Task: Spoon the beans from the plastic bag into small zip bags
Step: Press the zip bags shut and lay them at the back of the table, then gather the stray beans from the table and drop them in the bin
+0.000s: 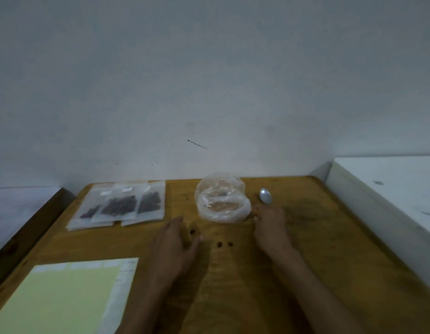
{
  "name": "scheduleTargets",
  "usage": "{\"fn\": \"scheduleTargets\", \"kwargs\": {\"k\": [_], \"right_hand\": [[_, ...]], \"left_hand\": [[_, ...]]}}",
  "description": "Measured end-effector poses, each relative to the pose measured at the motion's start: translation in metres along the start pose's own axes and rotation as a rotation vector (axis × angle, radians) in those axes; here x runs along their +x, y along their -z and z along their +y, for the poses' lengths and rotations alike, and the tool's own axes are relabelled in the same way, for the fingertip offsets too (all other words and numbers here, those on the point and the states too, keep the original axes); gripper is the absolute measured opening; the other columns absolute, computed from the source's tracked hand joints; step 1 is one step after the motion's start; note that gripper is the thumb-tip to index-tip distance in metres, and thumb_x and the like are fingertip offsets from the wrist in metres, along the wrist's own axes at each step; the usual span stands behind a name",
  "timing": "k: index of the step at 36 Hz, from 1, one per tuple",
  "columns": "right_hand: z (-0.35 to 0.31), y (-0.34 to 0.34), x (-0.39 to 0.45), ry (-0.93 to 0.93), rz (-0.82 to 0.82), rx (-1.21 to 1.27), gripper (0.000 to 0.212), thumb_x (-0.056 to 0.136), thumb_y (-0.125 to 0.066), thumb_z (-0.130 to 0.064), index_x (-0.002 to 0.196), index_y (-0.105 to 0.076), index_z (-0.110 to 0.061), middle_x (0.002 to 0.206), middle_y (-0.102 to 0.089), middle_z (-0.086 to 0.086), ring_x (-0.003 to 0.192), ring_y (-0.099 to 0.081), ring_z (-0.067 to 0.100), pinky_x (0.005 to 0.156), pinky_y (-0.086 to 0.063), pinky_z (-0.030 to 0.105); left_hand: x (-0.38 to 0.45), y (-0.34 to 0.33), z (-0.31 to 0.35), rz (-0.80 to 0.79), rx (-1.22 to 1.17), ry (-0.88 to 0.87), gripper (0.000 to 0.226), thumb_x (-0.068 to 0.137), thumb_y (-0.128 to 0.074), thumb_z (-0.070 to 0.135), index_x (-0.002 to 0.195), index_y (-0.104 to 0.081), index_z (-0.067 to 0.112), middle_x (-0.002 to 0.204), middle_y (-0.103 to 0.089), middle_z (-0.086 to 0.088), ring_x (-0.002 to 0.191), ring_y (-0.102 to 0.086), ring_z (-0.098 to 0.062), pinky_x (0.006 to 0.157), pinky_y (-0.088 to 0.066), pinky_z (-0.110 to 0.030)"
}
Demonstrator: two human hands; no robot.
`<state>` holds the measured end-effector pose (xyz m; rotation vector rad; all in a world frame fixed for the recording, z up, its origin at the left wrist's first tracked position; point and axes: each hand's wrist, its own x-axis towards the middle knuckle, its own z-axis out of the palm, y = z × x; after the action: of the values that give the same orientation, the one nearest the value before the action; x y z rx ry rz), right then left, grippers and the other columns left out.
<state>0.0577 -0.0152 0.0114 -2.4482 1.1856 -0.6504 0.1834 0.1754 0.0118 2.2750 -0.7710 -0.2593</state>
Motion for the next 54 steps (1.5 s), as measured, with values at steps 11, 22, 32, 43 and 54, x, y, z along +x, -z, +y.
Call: {"fn": "scheduleTargets", "kwargs": {"k": [11, 22, 32, 43, 54], "right_hand": [[0.008, -0.012, -0.002, 0.116, -0.09, -0.115, 0.027, 0.1, -0.046, -0.006, 0.113, -0.068, -0.015, 0.125, -0.061, 0.006, 0.124, -0.045, 0.023, 0.105, -0.045, 0.035], [0.012, -0.005, 0.001, 0.08, -0.075, 0.018, 0.019, 0.097, -0.053, -0.003, 0.1, -0.07, -0.011, 0.108, -0.062, 0.004, 0.098, -0.055, 0.017, 0.08, -0.041, 0.024], [0.001, 0.024, -0.008, -0.551, -0.37, 1.702, 0.021, 0.088, -0.061, 0.006, 0.108, -0.066, 0.001, 0.118, -0.062, 0.018, 0.083, -0.06, 0.015, 0.071, -0.055, 0.021], [-0.016, 0.01, -0.019, -0.699, -0.454, 1.639, 0.018, 0.088, -0.044, -0.014, 0.08, -0.06, -0.011, 0.07, -0.055, 0.004, 0.059, -0.049, 0.014, 0.054, -0.038, 0.025], [-0.012, 0.008, -0.029, 0.106, -0.387, 0.212, 0.019, 0.084, -0.076, -0.039, 0.098, -0.077, -0.027, 0.105, -0.07, -0.008, 0.095, -0.059, 0.006, 0.073, -0.044, 0.023]], "left_hand": [[-0.006, -0.012, -0.018, 0.08, 0.272, -0.147, 0.03, 0.101, -0.039, 0.047, 0.121, -0.053, 0.03, 0.119, -0.057, 0.009, 0.111, -0.053, -0.009, 0.102, -0.048, -0.037], [-0.001, -0.017, -0.023, 0.148, 0.297, -0.237, 0.023, 0.1, -0.047, 0.037, 0.114, -0.061, 0.026, 0.11, -0.056, 0.014, 0.099, -0.052, -0.004, 0.092, -0.047, -0.03], [-0.006, -0.014, -0.014, 0.151, 0.32, -0.214, 0.03, 0.101, -0.05, 0.032, 0.123, -0.063, 0.016, 0.123, -0.062, 0.0, 0.112, -0.055, -0.015, 0.092, -0.04, -0.028], [-0.005, -0.015, -0.014, 0.138, 0.308, -0.181, 0.034, 0.1, -0.05, 0.033, 0.129, -0.061, 0.017, 0.128, -0.061, 0.0, 0.115, -0.055, -0.016, 0.1, -0.044, -0.035], [-0.007, -0.013, -0.009, 0.116, 0.331, -0.14, 0.04, 0.101, -0.048, 0.034, 0.136, -0.056, 0.016, 0.139, -0.056, -0.001, 0.126, -0.051, -0.018, 0.105, -0.04, -0.035]]}}
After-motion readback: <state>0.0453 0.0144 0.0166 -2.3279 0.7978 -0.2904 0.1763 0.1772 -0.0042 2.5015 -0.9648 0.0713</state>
